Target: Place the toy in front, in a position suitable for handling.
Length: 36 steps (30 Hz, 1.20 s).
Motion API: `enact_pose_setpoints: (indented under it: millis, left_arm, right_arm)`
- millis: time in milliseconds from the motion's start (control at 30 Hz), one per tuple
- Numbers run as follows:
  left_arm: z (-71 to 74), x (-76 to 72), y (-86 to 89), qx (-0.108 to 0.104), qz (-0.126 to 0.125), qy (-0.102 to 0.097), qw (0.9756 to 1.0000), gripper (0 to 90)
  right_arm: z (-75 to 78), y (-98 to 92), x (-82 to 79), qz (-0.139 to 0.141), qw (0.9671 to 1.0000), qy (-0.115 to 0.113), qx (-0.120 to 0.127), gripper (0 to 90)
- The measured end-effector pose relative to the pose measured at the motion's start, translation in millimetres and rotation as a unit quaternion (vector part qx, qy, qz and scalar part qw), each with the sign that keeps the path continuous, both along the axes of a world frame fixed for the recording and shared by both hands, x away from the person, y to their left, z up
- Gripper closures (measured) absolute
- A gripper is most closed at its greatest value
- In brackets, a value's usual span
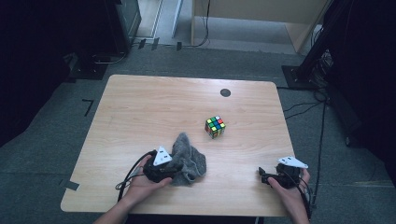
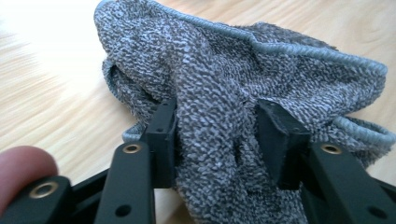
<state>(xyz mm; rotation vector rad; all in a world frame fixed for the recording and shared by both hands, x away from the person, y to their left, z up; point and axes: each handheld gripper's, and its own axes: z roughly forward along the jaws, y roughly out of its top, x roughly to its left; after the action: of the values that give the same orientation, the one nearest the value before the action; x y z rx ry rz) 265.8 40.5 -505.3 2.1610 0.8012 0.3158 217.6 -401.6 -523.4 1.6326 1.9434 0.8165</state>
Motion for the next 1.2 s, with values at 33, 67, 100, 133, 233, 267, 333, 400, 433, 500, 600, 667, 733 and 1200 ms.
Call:
enact_pose_setpoints:
  millis: [33,67,100,133,233,267,333,400,433,500,600,667,733,1200]
  left_arm:
    - [0.5,1.1,8.1,-0.003,0.008,0.001,1.0000,55.1]
    - [1.1,1.3,14.3,-0.010,0.015,0.000,0.9998,56.5]
    - [2.3,0.8,20.1,-0.015,0.022,-0.002,0.9997,57.3]
    - [3.7,0.0,25.1,-0.020,0.024,-0.005,0.9995,56.8]
    - [9.0,-1.7,34.6,-0.041,0.028,-0.012,0.9987,41.6]
    - [10.2,-1.9,35.5,-0.047,0.031,-0.012,0.9983,34.3]
    - [11.9,-1.1,33.5,-0.054,0.037,-0.011,0.9978,22.1]
    - [9.7,0.7,25.3,-0.043,0.032,-0.002,0.9986,14.4]
    - [7.2,1.7,20.0,-0.028,0.032,-0.002,0.9991,12.4]
    - [2.5,4.4,11.3,-0.006,0.037,0.005,0.9993,11.7]
    - [-2.2,6.6,6.6,0.010,0.042,0.014,0.9990,11.7]
    - [-6.3,6.5,5.6,0.022,0.041,0.017,0.9988,13.5]
    - [-7.9,6.7,6.6,0.021,0.040,0.021,0.9988,15.6]
    - [-10.9,7.0,10.3,0.009,0.041,0.020,0.9989,20.1]
  right_arm:
    - [0.2,0.8,-0.4,0.001,1.0000,-0.001,-0.002,5.0]
    - [0.4,2.0,-0.8,0.003,1.0000,-0.005,-0.005,5.1]
    - [0.7,2.9,-1.1,0.006,1.0000,-0.005,-0.006,5.1]
    - [0.9,3.9,-1.2,0.008,0.9999,-0.008,-0.007,5.1]
    - [3.0,7.0,-1.6,0.014,0.9998,-0.013,0.001,5.1]
    - [4.0,8.2,-1.5,0.016,0.9998,-0.015,0.005,5.1]
    - [7.1,11.1,-1.2,0.019,0.9995,-0.019,0.013,5.1]
    - [11.5,16.2,-0.4,0.023,0.9992,-0.024,0.021,5.1]
    - [14.0,19.7,0.5,0.030,0.9989,-0.029,0.023,5.1]
    - [19.1,28.6,2.9,0.045,0.9980,-0.037,0.025,4.8]
    - [26.8,43.4,8.2,0.065,0.9965,-0.045,0.027,4.3]
    - [31.2,52.4,12.1,0.077,0.9954,-0.051,0.027,4.3]
    - [34.3,60.6,16.4,0.085,0.9944,-0.055,0.029,4.2]
    - [48.2,107.6,52.0,0.112,0.9904,-0.074,0.034,4.2]
